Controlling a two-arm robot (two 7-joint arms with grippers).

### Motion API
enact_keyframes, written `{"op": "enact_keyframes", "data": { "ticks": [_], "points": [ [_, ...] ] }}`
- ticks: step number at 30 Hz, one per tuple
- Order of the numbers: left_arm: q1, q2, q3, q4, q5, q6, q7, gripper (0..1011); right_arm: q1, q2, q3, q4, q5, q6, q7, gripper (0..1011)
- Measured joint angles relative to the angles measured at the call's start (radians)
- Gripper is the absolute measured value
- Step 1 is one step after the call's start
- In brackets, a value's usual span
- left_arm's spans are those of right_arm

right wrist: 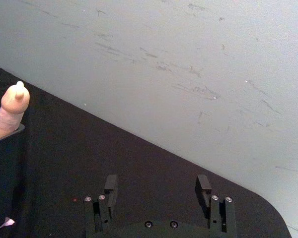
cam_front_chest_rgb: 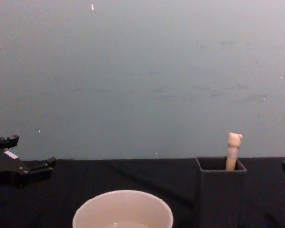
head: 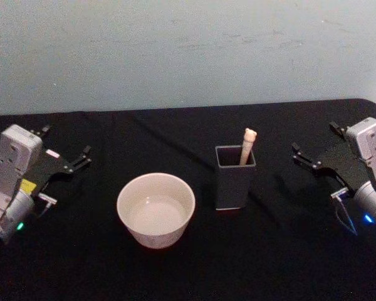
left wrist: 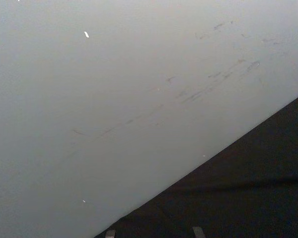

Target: Pick up the stirring spoon with one hand, stir inside the cup, then place it back in its original position.

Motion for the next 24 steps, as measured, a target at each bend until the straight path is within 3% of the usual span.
{"op": "enact_keyframes", "data": {
  "ticks": [24],
  "points": [
    [0.0,0.0,0.0,0.0,0.0,0.0,0.0,1001,0.0,0.0,0.0,0.0,0.0,0.0,0.0,1003]
  ]
}}
